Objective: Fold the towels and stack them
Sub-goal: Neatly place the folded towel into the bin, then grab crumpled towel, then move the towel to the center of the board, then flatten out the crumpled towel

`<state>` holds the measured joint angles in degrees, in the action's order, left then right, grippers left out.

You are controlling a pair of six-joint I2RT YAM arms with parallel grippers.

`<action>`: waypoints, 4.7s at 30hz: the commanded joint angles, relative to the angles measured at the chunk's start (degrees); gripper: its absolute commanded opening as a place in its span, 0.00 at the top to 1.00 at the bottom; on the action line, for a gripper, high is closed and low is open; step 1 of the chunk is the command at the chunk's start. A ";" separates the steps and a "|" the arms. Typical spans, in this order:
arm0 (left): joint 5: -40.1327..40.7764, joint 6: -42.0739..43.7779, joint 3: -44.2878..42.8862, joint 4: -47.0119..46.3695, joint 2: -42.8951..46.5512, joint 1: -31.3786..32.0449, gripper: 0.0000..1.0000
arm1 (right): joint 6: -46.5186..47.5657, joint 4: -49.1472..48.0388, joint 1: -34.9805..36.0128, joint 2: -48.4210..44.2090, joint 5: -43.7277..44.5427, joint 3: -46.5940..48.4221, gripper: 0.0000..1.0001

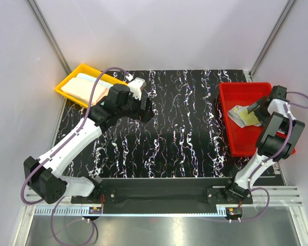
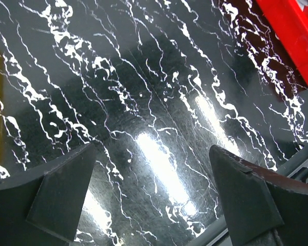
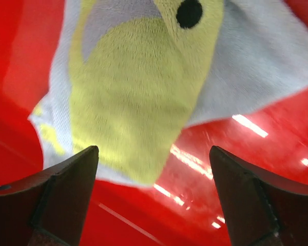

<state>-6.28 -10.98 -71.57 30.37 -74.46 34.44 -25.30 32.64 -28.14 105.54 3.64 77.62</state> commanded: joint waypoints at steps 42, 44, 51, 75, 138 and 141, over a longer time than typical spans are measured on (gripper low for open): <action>16.13 -3.95 7.49 -0.93 8.28 -0.51 0.11 | 0.96 -13.57 50.29 -16.77 -22.72 -16.79 0.70; 14.29 -6.66 9.07 -0.75 6.79 -0.68 0.11 | 1.39 -12.09 50.38 -16.59 -19.65 -17.59 0.58; 2.79 -12.30 14.35 -9.51 1.43 -1.74 0.14 | 6.31 -2.51 50.47 -18.08 -10.61 -15.31 0.00; -17.71 -20.13 11.37 -35.99 -29.34 6.34 0.43 | 6.05 -9.87 49.15 -24.49 -9.18 -10.99 0.13; -19.20 -13.27 9.96 -14.90 -24.95 -3.06 0.49 | 32.41 7.87 46.86 29.28 -35.10 31.97 0.48; -19.91 -14.32 11.01 -16.13 -25.30 -3.06 0.49 | 33.21 9.45 46.86 30.25 -34.84 32.15 0.49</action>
<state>-23.33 -24.25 -61.34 17.69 -100.44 31.35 4.73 39.24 18.48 134.21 -30.09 107.87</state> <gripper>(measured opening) 0.508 0.512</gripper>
